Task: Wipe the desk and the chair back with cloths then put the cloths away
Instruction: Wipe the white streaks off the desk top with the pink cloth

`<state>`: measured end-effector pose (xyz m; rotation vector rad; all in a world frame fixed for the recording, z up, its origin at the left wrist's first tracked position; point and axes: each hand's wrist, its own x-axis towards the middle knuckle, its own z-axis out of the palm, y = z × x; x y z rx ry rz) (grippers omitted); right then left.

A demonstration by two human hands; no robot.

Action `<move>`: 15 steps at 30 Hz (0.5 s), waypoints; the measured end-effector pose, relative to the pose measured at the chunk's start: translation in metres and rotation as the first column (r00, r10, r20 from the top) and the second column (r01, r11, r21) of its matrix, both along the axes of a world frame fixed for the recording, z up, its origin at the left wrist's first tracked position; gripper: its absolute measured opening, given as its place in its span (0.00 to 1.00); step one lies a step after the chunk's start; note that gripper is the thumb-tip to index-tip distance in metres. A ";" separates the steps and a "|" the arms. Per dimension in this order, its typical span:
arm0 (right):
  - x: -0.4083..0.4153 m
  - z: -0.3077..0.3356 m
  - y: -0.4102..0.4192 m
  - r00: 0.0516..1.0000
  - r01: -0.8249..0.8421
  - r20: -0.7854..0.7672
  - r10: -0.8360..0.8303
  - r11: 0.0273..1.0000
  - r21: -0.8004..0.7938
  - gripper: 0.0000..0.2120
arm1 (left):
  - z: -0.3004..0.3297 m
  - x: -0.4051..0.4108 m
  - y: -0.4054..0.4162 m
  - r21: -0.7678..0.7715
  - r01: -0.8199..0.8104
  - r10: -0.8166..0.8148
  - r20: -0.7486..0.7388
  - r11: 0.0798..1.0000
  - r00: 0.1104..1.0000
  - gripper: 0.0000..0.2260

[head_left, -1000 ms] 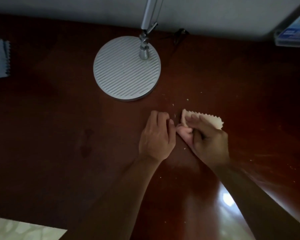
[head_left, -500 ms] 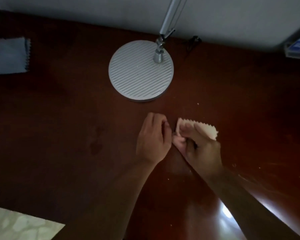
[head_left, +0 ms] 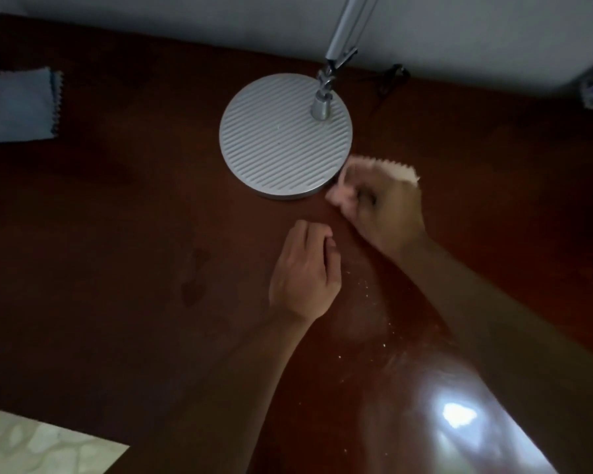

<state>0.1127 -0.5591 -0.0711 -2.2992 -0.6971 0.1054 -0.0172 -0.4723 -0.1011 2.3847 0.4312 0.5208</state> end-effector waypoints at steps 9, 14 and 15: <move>-0.080 -0.019 -0.066 0.971 -0.221 0.104 0.216 0.974 0.039 0.17 | 0.003 0.001 0.002 -0.048 -0.043 0.043 -0.017 0.998 0.999 0.05; -0.011 -0.002 -0.041 0.988 0.147 0.044 -0.147 0.989 -0.007 0.17 | -0.003 0.000 0.002 0.040 0.011 -0.010 -0.014 0.999 1.000 0.03; 0.001 -0.001 -0.035 0.976 0.217 0.037 -0.216 0.975 -0.043 0.18 | -0.002 0.000 0.002 0.036 0.010 -0.010 -0.010 0.999 1.000 0.02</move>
